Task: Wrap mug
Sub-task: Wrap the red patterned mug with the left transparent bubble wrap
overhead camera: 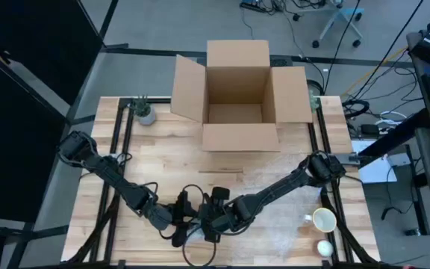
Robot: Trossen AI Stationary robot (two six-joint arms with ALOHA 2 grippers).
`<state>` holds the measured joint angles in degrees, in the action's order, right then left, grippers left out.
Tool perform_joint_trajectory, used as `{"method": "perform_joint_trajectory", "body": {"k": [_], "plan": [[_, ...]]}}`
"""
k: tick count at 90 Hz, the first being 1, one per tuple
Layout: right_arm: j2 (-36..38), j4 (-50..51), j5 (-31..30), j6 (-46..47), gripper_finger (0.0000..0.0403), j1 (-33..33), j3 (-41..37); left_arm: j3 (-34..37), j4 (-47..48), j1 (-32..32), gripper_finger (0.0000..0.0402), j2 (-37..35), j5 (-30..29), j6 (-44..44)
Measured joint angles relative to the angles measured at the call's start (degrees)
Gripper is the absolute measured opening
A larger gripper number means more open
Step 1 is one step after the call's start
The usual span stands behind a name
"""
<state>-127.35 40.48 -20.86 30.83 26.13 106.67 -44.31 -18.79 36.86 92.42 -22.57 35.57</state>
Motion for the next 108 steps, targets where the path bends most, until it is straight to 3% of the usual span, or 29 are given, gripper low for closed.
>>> {"method": "perform_joint_trajectory", "body": {"k": [28,55,73,87,94,108], "plan": [[0.0,0.0,0.0,0.0,0.0244,0.0,0.0,0.0,0.9,0.0,0.013,-1.2,0.0,0.0],[0.0,-0.1,0.1,0.0,0.0244,0.0,0.0,0.0,5.6,0.6,0.013,-8.5,0.0,-0.4],[0.0,0.0,0.2,0.0,0.0244,0.0,0.0,0.0,19.3,1.6,0.013,-16.3,0.2,0.4],[0.0,0.0,0.2,-0.1,0.0244,0.0,0.0,0.3,36.1,3.8,0.013,-18.8,1.1,9.5],[0.0,0.0,0.2,-0.1,0.0244,0.0,0.0,2.3,34.5,5.7,0.013,-18.0,1.0,11.5],[0.0,0.0,0.2,-0.2,0.0244,0.0,0.0,4.7,22.2,8.2,0.013,-14.3,0.3,11.3]]}}
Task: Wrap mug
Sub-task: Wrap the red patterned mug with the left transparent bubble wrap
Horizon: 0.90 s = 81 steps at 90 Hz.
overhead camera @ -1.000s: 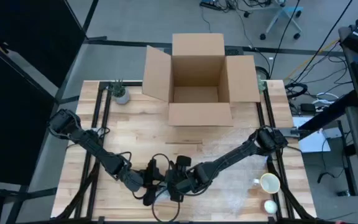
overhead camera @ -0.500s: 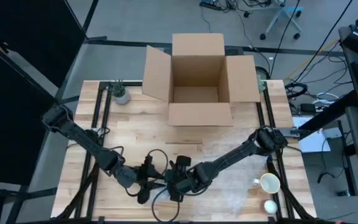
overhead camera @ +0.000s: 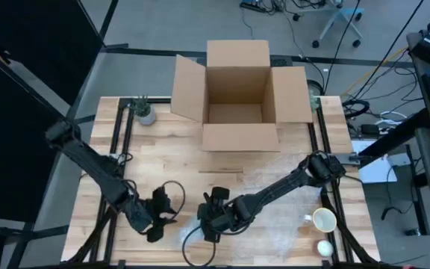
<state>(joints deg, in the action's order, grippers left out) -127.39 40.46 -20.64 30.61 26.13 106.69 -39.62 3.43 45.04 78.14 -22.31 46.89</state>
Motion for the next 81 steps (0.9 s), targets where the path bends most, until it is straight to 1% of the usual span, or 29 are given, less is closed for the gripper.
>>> {"method": "perform_joint_trajectory", "body": {"k": [11,16,22,27,39,50,62,81], "plan": [[0.0,0.0,0.0,0.0,0.0244,0.0,0.0,0.0,-12.3,-0.2,0.013,1.3,-2.7,-5.4],[0.0,0.0,0.0,0.0,0.0244,0.0,0.0,0.0,-17.1,-0.5,0.013,1.6,-2.8,-8.3],[0.0,0.0,0.0,0.0,0.0244,0.0,0.0,0.0,-20.8,-1.1,0.013,2.1,-1.9,-10.0],[0.0,0.0,0.0,-0.2,0.0244,0.0,0.0,0.0,-22.5,-1.9,0.013,2.9,-0.1,-10.0],[0.0,0.0,0.0,-0.2,0.0244,0.0,0.0,0.0,-25.8,-4.1,0.013,6.3,1.5,-9.9],[0.0,0.0,0.0,-0.2,0.0244,0.0,0.0,0.0,-31.3,-6.4,0.013,10.7,5.6,-9.9],[0.0,0.0,0.0,-0.2,0.0244,0.0,0.0,-0.1,-33.5,-7.9,0.013,14.4,5.8,-8.6],[0.0,0.0,0.0,-0.2,0.0244,0.0,0.0,-0.2,-33.9,-8.7,0.013,15.6,5.8,-8.3]]}}
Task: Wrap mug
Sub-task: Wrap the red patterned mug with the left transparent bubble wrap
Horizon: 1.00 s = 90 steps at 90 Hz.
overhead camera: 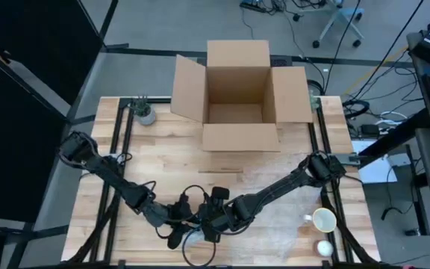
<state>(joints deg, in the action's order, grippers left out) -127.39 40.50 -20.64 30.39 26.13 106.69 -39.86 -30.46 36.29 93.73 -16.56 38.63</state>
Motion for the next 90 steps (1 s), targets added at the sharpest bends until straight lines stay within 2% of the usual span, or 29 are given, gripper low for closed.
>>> {"method": "perform_joint_trajectory", "body": {"k": [70,90], "plan": [[3.2,1.2,0.1,-2.0,0.0244,0.0,-0.1,0.0,0.7,-0.1,0.013,0.2,-0.4,-0.1],[7.5,5.8,0.0,-2.4,0.0244,0.0,0.0,0.1,0.7,-0.1,0.013,0.2,-0.5,-0.1]]}}
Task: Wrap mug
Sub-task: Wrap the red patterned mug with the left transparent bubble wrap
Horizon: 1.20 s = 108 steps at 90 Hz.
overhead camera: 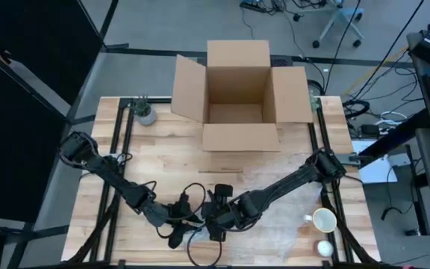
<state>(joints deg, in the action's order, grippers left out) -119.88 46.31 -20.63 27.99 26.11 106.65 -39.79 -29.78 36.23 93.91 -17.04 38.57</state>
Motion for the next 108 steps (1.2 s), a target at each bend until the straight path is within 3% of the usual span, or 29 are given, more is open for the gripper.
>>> {"method": "perform_joint_trajectory", "body": {"k": [38,50,58,67,80,108], "plan": [[9.7,9.6,-0.5,0.5,0.0244,2.3,-0.6,0.1,-1.0,0.2,0.013,0.1,-0.1,0.0],[12.5,10.7,-6.0,5.7,0.0244,3.8,-6.9,0.1,-1.3,0.2,0.013,0.1,-0.1,-0.2],[13.9,5.0,-7.6,10.0,0.0244,3.9,-14.4,0.2,-1.5,0.2,0.013,0.1,0.0,-0.4],[14.5,-9.8,-6.8,11.8,0.0244,3.1,-22.3,0.2,-1.6,0.2,0.013,0.1,0.0,-0.4],[14.0,-28.4,-2.8,11.7,0.0244,1.4,-26.6,0.2,-2.0,0.3,0.013,0.1,0.1,-0.3],[7.1,-27.5,2.4,11.3,0.0226,-0.3,-20.5,0.2,-2.1,0.2,0.013,0.1,0.3,-0.3]]}}
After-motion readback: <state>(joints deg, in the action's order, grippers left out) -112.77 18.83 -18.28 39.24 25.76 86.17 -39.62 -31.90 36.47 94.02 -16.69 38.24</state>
